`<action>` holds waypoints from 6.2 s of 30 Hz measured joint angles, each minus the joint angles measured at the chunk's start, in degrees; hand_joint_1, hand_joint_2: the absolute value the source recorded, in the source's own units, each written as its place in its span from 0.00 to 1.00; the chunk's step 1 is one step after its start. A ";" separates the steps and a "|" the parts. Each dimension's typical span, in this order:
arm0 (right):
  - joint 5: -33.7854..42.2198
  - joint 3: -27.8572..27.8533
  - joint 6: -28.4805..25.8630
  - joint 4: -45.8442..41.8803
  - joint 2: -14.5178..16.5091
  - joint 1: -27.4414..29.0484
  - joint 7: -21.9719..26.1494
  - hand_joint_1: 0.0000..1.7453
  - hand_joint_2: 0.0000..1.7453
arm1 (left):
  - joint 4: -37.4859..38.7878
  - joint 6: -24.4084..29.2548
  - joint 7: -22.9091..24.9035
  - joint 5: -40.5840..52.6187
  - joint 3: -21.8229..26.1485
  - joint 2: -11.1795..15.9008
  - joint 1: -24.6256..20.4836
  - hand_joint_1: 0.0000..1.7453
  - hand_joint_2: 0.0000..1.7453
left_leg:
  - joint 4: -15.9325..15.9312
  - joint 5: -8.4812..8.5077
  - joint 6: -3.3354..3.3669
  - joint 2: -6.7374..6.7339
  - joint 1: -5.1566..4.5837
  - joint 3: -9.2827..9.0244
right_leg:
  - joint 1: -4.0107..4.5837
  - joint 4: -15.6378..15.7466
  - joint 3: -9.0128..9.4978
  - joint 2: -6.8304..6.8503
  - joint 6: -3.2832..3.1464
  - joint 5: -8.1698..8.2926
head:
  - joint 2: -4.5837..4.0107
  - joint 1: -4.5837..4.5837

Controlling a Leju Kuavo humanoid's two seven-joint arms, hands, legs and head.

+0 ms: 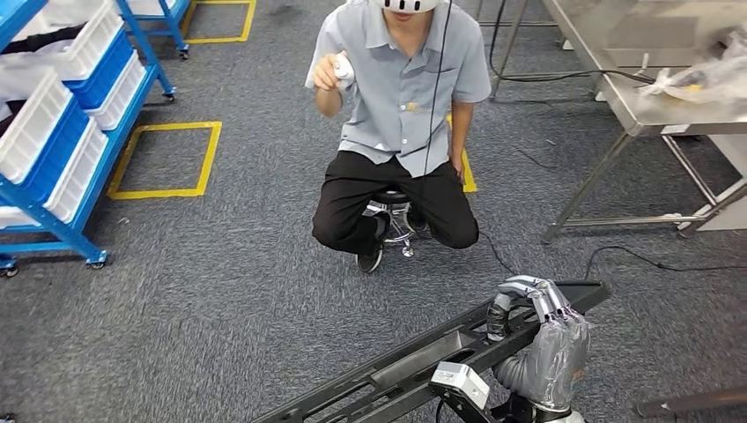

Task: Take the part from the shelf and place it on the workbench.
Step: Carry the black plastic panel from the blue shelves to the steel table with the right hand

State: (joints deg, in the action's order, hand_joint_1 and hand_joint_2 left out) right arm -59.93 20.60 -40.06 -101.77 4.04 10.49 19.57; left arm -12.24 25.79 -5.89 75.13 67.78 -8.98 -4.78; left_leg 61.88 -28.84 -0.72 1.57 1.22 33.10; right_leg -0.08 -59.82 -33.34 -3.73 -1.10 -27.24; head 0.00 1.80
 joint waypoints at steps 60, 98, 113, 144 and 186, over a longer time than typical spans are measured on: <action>3.54 -2.39 -0.03 -2.31 -0.02 2.65 2.23 1.00 1.00 | 0.00 0.78 0.73 0.38 0.02 -0.97 0.29 0.00 1.00 | 4.21 -1.33 -0.10 -0.58 -0.05 1.92 | -0.15 0.17 0.40 0.15 -0.34 -0.16 | 0.00 -0.24; 3.03 -2.85 -0.03 -2.73 -0.02 3.24 1.31 1.00 1.00 | 0.00 -0.15 -0.78 -0.22 0.07 -0.89 -0.05 0.00 1.00 | -2.50 0.66 2.04 -0.34 -0.06 -0.95 | 0.03 -2.96 -1.70 -0.83 1.54 -1.61 | 0.00 -0.04; 3.05 -2.85 -0.03 -2.38 -0.03 2.99 0.69 1.00 1.00 | 0.00 -0.22 -0.32 -0.21 0.07 -0.84 -0.17 0.00 1.00 | -2.09 -2.20 0.33 -6.31 -0.48 -3.17 | 0.38 1.29 -0.08 5.11 -0.24 1.05 | 0.00 -0.01; 2.54 -2.85 -0.03 -2.26 -0.07 2.86 -0.01 1.00 1.00 | 0.00 -1.03 -1.48 -0.60 0.11 -0.90 -0.20 0.00 1.00 | -1.16 -1.92 -0.24 -6.01 -0.06 -2.12 | -0.09 1.29 -0.01 4.73 -0.12 0.95 | 0.00 0.27; 0.63 -1.45 0.02 -0.81 -0.94 1.83 -2.17 1.00 1.00 | 0.04 -3.05 -3.56 -0.96 0.16 -0.79 0.10 0.00 1.00 | -3.05 1.15 1.03 -1.65 -0.66 -1.01 | 0.48 0.14 0.04 1.91 -0.14 0.04 | 0.00 0.10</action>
State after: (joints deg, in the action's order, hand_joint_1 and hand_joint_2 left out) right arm -59.30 19.14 -40.05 -102.58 3.10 12.32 17.40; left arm -12.20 22.74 -9.45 74.17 67.94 -9.77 -4.68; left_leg 58.83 -27.69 0.31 -0.08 0.56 32.09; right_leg 0.40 -59.68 -33.30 -1.83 -1.23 -27.19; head 0.00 1.91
